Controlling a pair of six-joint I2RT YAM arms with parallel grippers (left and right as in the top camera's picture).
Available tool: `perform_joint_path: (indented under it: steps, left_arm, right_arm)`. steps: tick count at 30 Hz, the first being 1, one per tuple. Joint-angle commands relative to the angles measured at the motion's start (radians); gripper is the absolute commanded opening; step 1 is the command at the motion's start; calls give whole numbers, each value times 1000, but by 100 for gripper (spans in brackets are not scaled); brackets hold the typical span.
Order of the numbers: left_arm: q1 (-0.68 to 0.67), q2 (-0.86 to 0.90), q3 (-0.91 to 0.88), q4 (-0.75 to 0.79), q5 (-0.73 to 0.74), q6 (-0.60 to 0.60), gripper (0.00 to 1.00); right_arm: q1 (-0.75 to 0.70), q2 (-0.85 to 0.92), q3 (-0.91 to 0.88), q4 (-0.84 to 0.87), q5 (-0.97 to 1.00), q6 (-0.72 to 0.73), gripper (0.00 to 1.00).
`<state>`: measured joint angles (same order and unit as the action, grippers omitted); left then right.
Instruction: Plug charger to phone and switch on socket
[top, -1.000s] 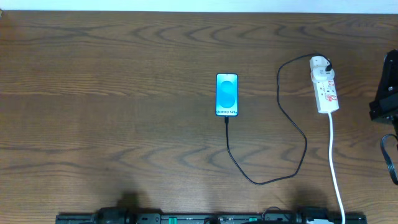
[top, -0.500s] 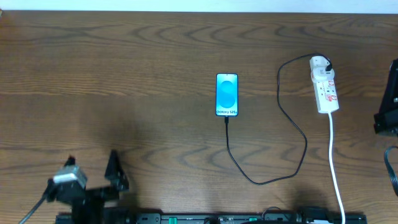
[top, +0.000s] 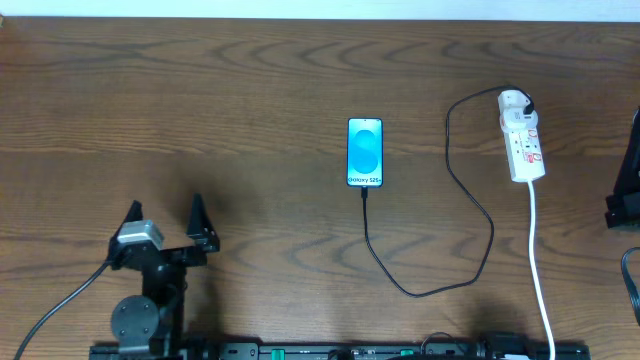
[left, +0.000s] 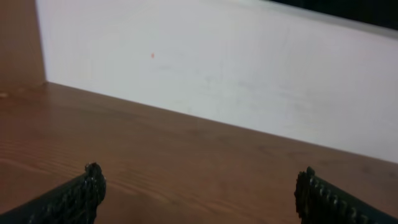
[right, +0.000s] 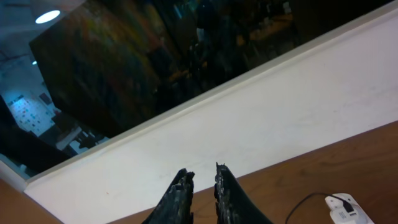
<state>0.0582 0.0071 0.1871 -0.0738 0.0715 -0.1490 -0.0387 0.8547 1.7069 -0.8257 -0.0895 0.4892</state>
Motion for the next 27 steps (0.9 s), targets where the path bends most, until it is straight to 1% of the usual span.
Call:
perform_joint_path:
  steps: [1, 5, 10, 16, 19, 23, 27]
  left_arm:
    - [3, -3, -80, 97, 45, 10, 98]
    - [3, -3, -138, 144, 44, 10, 98]
    - [3, -3, -180, 144, 44, 10, 98]
    - [3, -2, -183, 131, 48, 11, 98]
    - [3, -2, -183, 112, 48, 11, 98]
    - [3, -2, -183, 12, 48, 10, 99]
    - [3, 6, -183, 14, 48, 10, 98]
  right_arm:
    - [8, -6, -1, 0, 8, -4, 12]
    - [8, -6, -1, 0, 8, -4, 12]
    - [8, -6, -1, 0, 8, -4, 13]
    - [8, -6, -1, -1, 8, -4, 13]
    - [8, -6, -1, 0, 8, -4, 13]
    - [8, -6, -1, 0, 8, -4, 13]
    - [8, -6, -1, 0, 8, -4, 13]
